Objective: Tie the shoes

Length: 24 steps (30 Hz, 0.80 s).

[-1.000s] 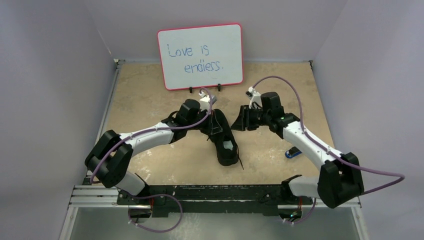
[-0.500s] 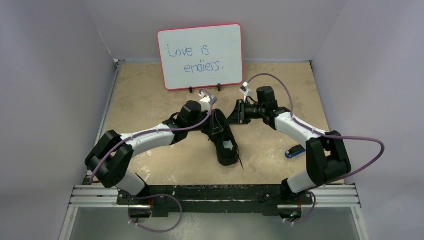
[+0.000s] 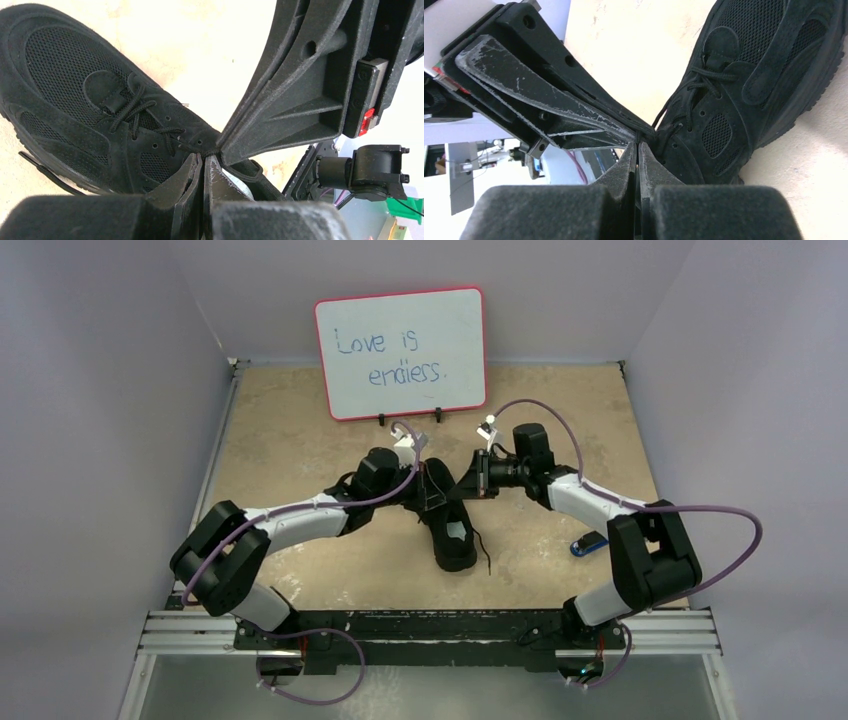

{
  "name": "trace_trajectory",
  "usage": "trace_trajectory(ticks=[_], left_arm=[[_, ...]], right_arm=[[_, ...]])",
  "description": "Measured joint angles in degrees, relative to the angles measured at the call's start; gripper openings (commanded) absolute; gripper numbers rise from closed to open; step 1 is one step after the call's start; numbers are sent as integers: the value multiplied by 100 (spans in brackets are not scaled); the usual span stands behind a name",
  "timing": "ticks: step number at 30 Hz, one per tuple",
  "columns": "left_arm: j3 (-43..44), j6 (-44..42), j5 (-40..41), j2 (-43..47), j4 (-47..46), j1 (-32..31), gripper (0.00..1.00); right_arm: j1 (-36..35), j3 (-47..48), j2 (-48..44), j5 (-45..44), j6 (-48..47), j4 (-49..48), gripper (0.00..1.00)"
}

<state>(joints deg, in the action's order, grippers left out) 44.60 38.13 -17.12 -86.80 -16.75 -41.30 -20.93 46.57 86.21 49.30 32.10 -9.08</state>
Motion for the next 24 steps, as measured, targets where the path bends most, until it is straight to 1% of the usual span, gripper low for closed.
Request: trace_trajectory(ticks=[7, 14, 18, 21, 24], left_arm=[[-212, 236, -42, -125, -474, 4, 0], [-328, 529, -195, -332, -1019, 52, 0], [-337, 610, -262, -385, -1145, 72, 0], [-361, 634, -262, -387, -1274, 74, 0], [-365, 636, -273, -420, -1377, 76, 0]], right_arm=[[-81, -315, -44, 129, 273, -485, 2], [-114, -354, -48, 122, 330, -673, 9], [-181, -293, -111, 111, 234, -557, 22], [-201, 9, -127, 125, 33, -57, 35], [-234, 179, -179, 146, -140, 297, 41]])
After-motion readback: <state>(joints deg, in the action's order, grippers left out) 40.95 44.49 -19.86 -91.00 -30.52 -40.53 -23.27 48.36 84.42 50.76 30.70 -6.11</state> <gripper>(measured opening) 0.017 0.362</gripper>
